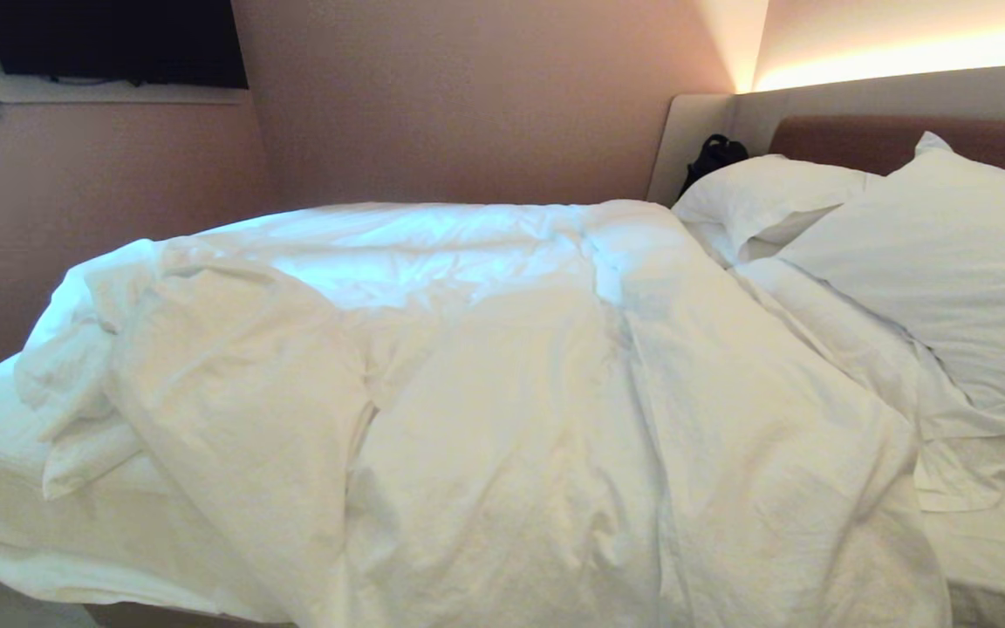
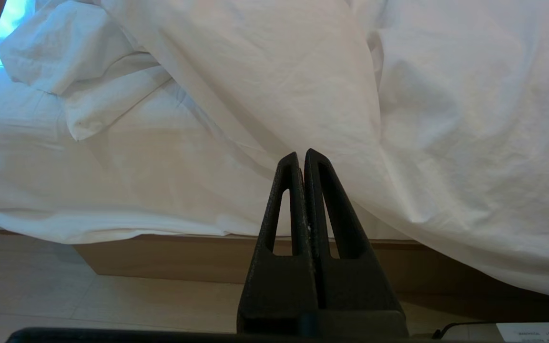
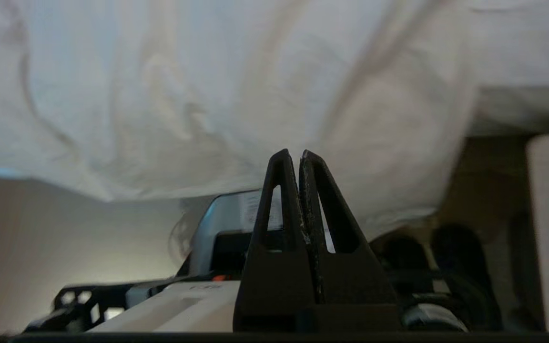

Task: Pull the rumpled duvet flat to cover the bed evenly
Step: Hold the folded corner of the quilt

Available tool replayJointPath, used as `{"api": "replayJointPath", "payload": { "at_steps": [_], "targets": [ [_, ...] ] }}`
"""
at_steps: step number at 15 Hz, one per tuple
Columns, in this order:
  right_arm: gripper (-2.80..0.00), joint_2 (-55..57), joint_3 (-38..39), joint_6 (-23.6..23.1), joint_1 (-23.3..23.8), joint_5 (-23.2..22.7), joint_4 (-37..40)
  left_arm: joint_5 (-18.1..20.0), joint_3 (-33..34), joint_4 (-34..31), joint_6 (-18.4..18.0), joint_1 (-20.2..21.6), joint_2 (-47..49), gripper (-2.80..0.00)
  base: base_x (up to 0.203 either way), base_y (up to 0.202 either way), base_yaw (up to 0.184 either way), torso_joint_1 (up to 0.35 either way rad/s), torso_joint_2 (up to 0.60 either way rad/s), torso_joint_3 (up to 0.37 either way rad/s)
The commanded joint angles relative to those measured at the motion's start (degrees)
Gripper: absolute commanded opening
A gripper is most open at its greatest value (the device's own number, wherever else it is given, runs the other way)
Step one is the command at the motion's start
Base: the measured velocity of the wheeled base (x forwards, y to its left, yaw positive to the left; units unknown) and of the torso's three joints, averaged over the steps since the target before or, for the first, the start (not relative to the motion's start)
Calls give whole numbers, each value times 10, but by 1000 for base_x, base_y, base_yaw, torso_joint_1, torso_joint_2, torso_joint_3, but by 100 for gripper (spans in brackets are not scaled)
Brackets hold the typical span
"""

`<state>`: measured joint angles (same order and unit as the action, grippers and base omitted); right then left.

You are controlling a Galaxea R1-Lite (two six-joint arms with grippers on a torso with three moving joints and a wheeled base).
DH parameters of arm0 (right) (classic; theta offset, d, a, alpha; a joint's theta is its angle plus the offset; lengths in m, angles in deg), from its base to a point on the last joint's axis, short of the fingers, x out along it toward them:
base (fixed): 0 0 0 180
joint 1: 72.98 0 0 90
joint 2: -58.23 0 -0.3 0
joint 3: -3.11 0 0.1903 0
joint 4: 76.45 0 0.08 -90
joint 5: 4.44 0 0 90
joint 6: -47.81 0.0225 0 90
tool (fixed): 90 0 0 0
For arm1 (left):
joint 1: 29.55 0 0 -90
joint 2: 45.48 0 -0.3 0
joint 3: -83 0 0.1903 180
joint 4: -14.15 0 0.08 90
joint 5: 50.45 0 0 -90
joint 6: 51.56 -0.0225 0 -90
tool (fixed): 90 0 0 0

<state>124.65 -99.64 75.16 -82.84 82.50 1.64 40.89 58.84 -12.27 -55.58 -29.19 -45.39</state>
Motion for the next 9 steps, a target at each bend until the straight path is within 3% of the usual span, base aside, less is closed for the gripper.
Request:
{"api": "replayJointPath", "payload": {
  "at_steps": [1,5,9],
  "targets": [
    [-280,-71,40,8,-1,63,-3,0,0,0,0,0,0,-280,0,0,0,0,0,0],
    [-280,-193,195,-45,-1,63,-107,0,0,0,0,0,1,-280,0,0,0,0,0,0],
    [-280,-279,241,-82,2,71,-162,0,0,0,0,0,0,-280,0,0,0,0,0,0]
  ]
}}
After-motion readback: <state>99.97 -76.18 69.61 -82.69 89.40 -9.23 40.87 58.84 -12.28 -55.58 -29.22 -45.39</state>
